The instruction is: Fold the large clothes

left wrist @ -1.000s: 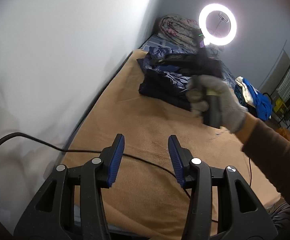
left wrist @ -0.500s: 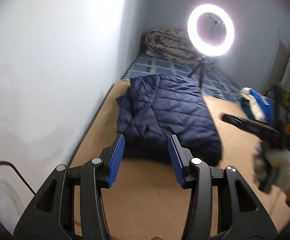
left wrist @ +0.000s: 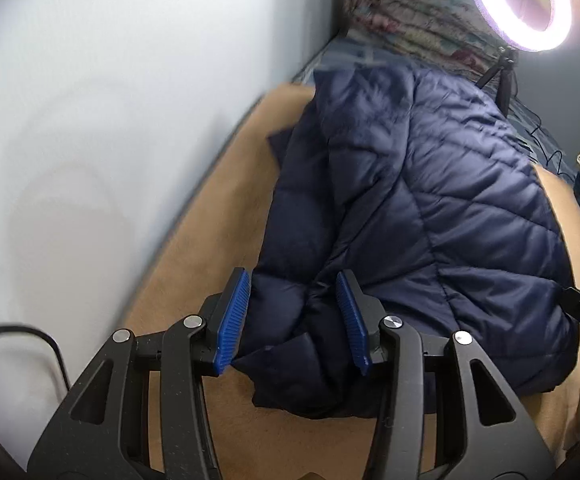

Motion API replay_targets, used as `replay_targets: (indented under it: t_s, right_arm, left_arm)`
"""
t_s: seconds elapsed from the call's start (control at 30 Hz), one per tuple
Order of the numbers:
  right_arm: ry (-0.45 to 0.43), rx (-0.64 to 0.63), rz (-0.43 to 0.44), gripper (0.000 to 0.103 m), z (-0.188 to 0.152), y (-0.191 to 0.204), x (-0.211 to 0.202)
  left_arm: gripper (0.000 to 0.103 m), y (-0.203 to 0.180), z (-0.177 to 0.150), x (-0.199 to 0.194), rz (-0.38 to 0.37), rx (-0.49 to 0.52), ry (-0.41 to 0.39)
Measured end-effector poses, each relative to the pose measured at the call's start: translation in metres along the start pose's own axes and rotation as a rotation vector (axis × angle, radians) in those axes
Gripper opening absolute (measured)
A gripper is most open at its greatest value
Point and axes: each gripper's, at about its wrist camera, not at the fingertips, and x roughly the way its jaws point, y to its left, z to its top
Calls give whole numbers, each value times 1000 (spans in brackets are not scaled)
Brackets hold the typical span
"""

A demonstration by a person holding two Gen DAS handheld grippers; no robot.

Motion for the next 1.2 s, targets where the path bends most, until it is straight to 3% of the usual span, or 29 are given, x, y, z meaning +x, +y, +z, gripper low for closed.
replay_targets:
  t_s: [0.1, 0.3, 0.37, 0.43, 0.47, 0.53, 0.63, 0.73, 0.93, 1.2]
  right_arm:
    - [17, 45, 33, 87, -3, -10, 7]
    - [60, 218, 205, 87, -9, -41, 23]
    - [73, 221, 235, 81, -9, -41, 26]
    - [103, 230, 285, 62, -7, -40, 31]
    - [112, 244, 290, 59, -7, -39, 33]
    - [115, 252, 278, 46, -6, -39, 34]
    - [113, 241, 260, 29, -5, -38, 28]
    - [130, 207, 227, 21, -1, -32, 23]
    - [176, 141, 154, 19, 0, -16, 0]
    - [225, 84, 70, 19, -35, -20, -63]
  left_arm:
    - [47, 8, -7, 16, -43, -23, 34]
    - [50, 18, -5, 19, -78, -34, 64]
    - [50, 17, -4, 18, -74, -21, 66]
    - [49, 18, -2, 18, -85, -29, 76]
    - [48, 20, -1, 19, -100, -44, 85]
    - [44, 21, -1, 18, -119, -56, 97]
    - [39, 13, -1, 11, -95, 5, 90]
    - [35, 2, -6, 2, -70, 66, 82]
    - [33, -6, -25, -21, -98, 106, 104]
    - [33, -36, -64, -55, -168, 190, 182]
